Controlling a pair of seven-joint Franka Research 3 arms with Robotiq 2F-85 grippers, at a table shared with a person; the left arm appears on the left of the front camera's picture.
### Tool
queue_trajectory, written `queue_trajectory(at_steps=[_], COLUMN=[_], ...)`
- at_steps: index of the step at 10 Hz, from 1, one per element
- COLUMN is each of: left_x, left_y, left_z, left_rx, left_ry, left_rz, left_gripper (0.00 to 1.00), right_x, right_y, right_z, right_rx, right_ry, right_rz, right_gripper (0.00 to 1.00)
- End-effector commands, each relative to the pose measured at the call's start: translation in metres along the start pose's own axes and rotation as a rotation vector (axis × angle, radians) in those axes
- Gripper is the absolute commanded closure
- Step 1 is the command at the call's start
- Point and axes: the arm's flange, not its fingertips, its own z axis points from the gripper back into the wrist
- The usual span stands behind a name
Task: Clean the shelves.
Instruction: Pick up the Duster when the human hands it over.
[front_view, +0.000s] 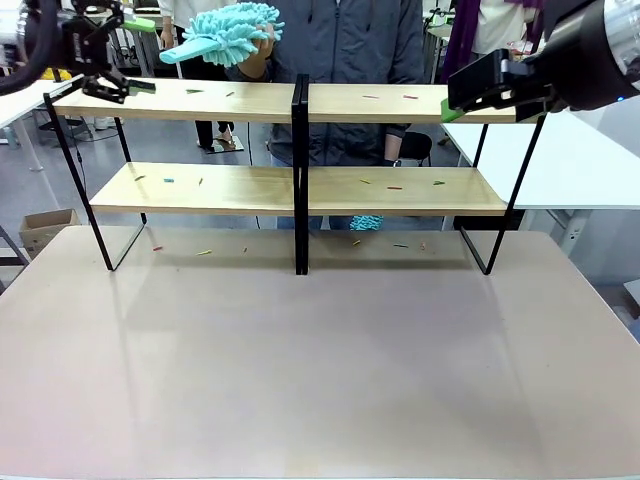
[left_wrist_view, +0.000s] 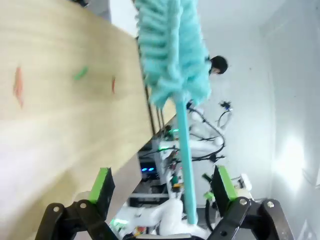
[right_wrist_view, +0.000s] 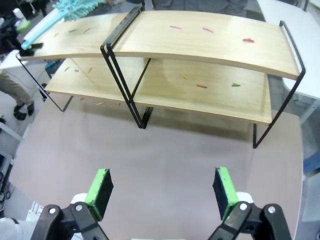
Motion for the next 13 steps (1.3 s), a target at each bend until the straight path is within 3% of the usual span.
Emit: queue_trajectory(at_steps=[1, 5, 6, 7, 8, 10, 11, 13], left_x=[0.008, 0.004, 0.003, 0.001, 0.000, -0.002, -0.004, -0.002], left_y=[-0.019, -0.012, -0.012, -0.014, -0.016, -0.016, -0.017, -0.017], left_z=[-0.019, -0.032, -0.032, -0.033, -0.034, -0.033, -0.034, -0.035], left_rx=[-0.053, -0.083, -0.067, -0.048, -0.042, -0.024, -0.015, -0.006], left_ry=[-0.023, 0.083, 0.109, 0.093, 0.074, 0.037, 0.009, 0.023], left_rz=[0.003, -0.024, -0.062, -0.092, -0.108, -0.132, -0.145, -0.147], left_gripper=[0.00, 0.00, 0.57, 0.59, 1.00, 1.00, 0.86, 1.00], right_x=[0.000, 0.000, 0.000, 0.000, 0.000, 0.000, 0.000, 0.000], right_y=[0.000, 0.000, 0.000, 0.000, 0.000, 0.000, 0.000, 0.000], right_z=[-0.001, -0.001, -0.001, -0.001, -0.001, -0.001, -0.001, -0.001], right_rx=[0.002, 0.002, 0.002, 0.002, 0.002, 0.002, 0.002, 0.002], right_ry=[-0.001, -0.001, -0.001, -0.001, -0.001, -0.001, -0.001, -0.001], right_rz=[0.000, 0.000, 0.000, 0.000, 0.000, 0.000, 0.000, 0.000], right_gripper=[0.00, 0.00, 0.00, 0.00, 0.00, 0.00, 0.00, 0.00])
